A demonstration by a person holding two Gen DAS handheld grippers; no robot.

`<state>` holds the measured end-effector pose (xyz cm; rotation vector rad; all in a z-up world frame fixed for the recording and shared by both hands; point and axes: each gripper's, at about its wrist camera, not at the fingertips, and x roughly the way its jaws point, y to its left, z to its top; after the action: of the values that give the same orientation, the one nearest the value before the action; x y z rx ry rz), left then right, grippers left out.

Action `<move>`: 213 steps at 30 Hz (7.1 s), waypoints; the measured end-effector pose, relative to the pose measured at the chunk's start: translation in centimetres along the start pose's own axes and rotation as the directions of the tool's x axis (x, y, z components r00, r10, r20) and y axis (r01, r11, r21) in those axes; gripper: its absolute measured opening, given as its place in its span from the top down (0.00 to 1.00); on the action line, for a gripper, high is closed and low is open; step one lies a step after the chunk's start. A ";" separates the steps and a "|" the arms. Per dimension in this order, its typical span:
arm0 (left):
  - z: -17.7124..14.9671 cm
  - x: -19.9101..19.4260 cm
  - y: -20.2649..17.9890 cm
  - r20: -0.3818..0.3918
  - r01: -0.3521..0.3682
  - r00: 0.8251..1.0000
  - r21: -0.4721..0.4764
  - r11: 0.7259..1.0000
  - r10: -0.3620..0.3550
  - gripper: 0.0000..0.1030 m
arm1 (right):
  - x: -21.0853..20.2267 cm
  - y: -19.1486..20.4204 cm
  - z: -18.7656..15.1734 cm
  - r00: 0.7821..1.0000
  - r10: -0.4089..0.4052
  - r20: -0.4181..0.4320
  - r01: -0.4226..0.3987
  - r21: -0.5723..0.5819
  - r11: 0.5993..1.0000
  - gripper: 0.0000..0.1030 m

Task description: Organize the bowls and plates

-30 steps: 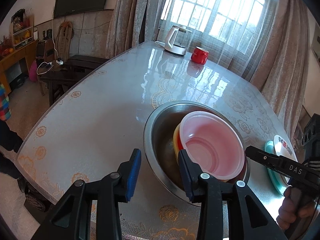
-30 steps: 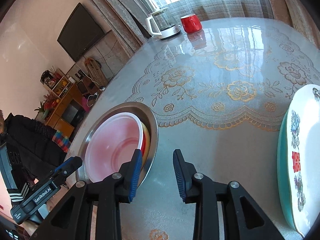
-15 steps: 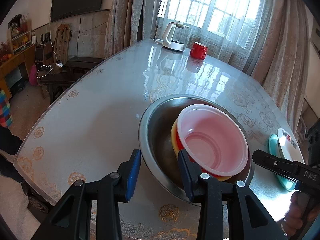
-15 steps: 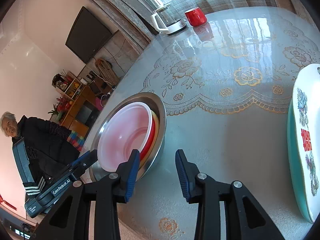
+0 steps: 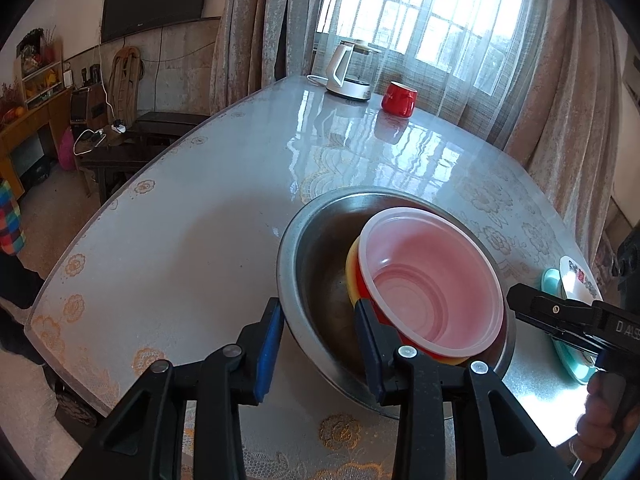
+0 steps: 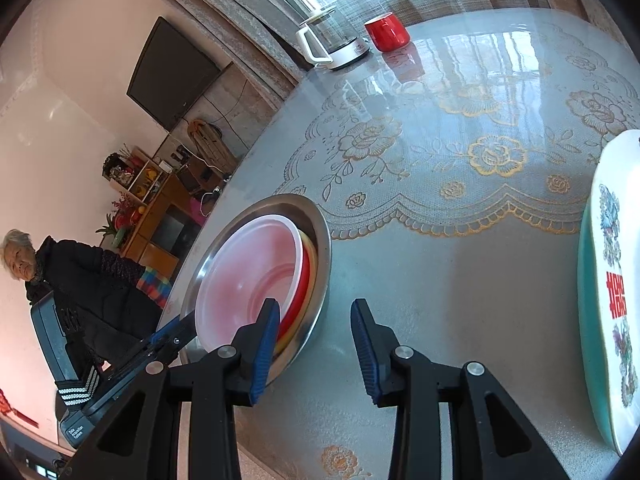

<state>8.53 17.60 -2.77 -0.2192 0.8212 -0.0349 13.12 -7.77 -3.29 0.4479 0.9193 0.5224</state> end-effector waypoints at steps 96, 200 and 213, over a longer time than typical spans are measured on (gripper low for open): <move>-0.3 2.7 -5.1 -0.037 0.092 0.995 0.090 0.992 -0.089 0.70 | -2.7 -2.7 0.6 0.952 -0.305 -0.001 0.305 -0.034 0.952 0.70; -0.4 -4.5 -18.4 0.010 0.255 0.962 0.313 0.915 -0.271 0.79 | -17.0 -6.2 -2.6 0.935 -0.278 0.218 0.278 0.030 0.960 0.83; -0.5 -3.4 -23.8 -0.049 0.323 0.943 0.383 0.866 -0.330 0.78 | -21.1 -8.7 -3.7 0.892 -0.360 0.274 0.342 0.112 0.933 0.83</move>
<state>7.08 -5.39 4.29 0.0185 0.7346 -0.5120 1.49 -26.75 2.99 0.3888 0.7107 0.0916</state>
